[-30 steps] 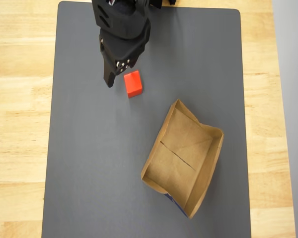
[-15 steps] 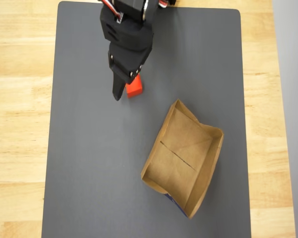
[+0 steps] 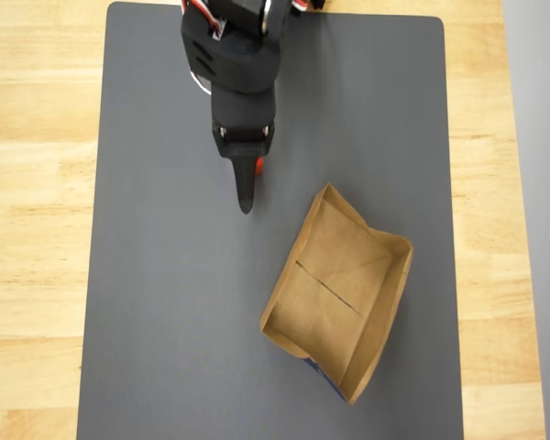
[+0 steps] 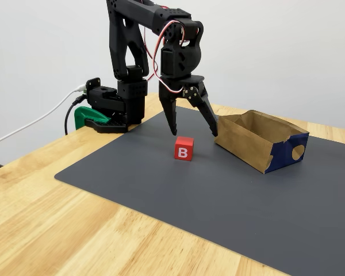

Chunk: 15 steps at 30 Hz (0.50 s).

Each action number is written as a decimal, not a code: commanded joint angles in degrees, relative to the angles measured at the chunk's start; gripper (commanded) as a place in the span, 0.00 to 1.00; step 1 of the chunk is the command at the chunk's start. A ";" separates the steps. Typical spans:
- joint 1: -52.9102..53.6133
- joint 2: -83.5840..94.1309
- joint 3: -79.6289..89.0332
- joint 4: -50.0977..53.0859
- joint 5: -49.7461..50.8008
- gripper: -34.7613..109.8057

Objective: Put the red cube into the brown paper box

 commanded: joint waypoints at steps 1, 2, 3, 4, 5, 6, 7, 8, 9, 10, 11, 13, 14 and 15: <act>0.62 1.67 -1.14 0.62 -4.92 0.53; 1.05 1.67 -1.14 0.88 -6.50 0.52; 1.67 1.67 -0.70 1.14 -8.26 0.52; 2.11 1.49 -0.35 1.14 -9.49 0.52; 2.64 1.23 -0.09 1.14 -11.34 0.52; 3.08 1.14 0.53 0.97 -13.36 0.52; 3.52 1.14 1.58 -0.18 -14.15 0.52; 3.96 1.32 2.72 -1.76 -14.59 0.52; 4.57 1.58 3.87 -2.81 -15.73 0.52; 5.19 2.11 5.10 -3.78 -16.79 0.52; 5.80 2.72 6.33 -4.75 -17.67 0.52; 6.68 2.90 7.38 -5.36 -18.98 0.52; 6.86 2.64 7.65 -5.54 -19.16 0.52; 7.21 2.37 8.17 -5.98 -19.78 0.52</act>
